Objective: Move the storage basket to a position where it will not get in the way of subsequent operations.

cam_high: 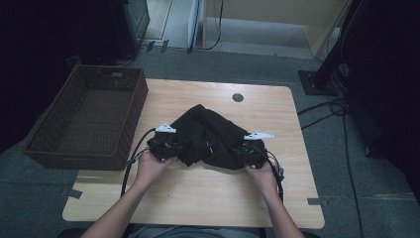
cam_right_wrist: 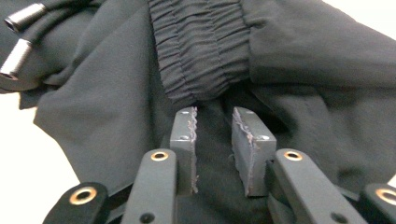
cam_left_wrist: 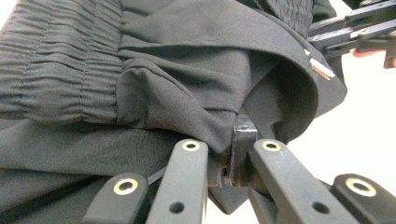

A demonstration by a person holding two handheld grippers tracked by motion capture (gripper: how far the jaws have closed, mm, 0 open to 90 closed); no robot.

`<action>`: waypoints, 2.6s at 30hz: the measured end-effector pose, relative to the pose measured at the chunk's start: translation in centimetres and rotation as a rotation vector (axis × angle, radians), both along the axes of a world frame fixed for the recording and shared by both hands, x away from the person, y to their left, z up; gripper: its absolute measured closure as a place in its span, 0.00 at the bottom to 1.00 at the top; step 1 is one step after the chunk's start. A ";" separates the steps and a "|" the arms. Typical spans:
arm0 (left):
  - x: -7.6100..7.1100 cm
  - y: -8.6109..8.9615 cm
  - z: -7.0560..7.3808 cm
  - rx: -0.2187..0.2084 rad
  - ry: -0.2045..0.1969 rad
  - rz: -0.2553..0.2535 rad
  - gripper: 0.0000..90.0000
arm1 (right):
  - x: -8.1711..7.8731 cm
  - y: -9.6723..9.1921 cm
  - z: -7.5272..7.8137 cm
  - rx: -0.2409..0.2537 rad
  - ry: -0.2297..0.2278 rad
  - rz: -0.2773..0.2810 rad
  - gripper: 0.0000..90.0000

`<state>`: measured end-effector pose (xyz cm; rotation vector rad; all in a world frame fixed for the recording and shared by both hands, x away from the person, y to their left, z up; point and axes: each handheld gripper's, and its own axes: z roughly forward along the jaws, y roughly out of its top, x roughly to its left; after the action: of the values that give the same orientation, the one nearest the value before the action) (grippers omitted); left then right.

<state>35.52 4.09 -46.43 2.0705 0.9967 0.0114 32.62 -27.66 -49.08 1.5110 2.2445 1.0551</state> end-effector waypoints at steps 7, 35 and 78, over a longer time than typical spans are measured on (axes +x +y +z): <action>2.8 -0.6 4.9 -0.018 -0.032 -0.022 0.97 | 1.7 0.3 2.0 0.000 -0.029 0.013 0.83; 10.8 0.7 4.0 0.033 0.074 0.133 0.66 | 8.3 -0.3 2.0 -0.036 -0.043 -0.045 0.88; 3.4 0.6 2.8 0.025 0.033 0.015 0.47 | 2.0 -1.2 3.9 0.080 -0.037 -0.046 0.65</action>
<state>38.90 4.65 -43.58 2.0926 1.0367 -0.0022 34.65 -28.83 -45.17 1.5538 2.1566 1.1624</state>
